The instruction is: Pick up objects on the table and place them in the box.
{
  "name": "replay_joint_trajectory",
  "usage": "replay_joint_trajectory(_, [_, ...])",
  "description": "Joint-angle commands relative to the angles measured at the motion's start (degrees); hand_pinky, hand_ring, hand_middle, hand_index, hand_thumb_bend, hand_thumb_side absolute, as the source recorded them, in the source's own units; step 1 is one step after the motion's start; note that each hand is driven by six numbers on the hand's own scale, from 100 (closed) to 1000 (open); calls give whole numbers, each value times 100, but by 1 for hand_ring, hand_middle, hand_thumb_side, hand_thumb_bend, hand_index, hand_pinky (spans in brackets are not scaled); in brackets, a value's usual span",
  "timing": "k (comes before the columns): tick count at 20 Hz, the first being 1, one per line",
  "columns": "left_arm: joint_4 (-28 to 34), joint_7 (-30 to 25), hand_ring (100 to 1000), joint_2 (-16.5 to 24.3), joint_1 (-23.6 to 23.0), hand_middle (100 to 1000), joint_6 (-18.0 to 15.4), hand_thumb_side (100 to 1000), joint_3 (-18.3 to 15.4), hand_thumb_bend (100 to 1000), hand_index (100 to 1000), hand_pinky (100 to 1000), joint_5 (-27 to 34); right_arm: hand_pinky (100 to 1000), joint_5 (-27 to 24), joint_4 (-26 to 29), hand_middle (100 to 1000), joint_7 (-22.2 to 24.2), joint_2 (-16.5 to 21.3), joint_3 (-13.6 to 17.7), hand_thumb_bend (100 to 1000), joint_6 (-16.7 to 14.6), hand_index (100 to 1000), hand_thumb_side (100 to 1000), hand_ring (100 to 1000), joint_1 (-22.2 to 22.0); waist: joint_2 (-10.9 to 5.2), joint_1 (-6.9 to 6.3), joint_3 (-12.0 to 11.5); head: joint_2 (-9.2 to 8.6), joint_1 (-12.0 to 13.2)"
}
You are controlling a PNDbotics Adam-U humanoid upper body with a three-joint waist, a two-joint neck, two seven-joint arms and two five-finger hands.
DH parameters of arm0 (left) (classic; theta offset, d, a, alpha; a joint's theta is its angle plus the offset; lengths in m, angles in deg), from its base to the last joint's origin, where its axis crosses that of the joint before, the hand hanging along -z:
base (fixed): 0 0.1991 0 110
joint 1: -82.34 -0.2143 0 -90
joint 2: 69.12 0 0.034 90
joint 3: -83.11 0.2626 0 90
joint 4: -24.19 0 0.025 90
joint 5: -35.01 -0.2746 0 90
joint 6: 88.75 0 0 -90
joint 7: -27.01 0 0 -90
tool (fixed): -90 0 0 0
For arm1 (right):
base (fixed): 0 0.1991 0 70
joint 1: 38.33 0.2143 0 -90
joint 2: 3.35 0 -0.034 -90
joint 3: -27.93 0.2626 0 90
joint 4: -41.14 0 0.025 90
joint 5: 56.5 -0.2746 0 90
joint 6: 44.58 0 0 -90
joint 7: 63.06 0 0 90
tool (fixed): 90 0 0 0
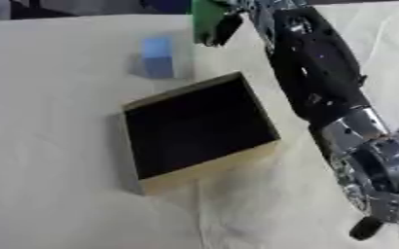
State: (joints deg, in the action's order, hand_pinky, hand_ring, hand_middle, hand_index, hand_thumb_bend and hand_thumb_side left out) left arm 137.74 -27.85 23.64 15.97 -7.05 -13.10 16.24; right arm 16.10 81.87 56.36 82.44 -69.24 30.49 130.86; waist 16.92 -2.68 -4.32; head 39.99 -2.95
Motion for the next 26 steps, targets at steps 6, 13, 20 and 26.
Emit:
replay_joint_trajectory(6, [104,-41,650,164,19,700,4,714,-42,172,868,758,-45,769,-1212,1328,578,401,751,-755,100,-360,797,479,745,-155,-218,0,48,69,38])
replay_joint_trajectory(13, [104,-66,649,174,16,701,0,713,-42,172,867,757,-50,772,-2271,2655,581,512,1311,-1299,100,-362,801,505,743,-675,-232,-10,59,66,50])
replay_joint_trajectory(20, [104,-88,649,174,25,701,3,713,-32,168,867,757,-53,778,-3114,4270,595,272,1926,-1803,100,-412,816,533,755,-1097,-220,-24,82,41,98])
replay_joint_trajectory(26, [104,-105,649,168,24,701,2,713,-29,166,866,757,-50,776,-3578,5086,594,491,2156,-2135,100,-396,812,548,755,-1284,-226,-26,75,28,101])
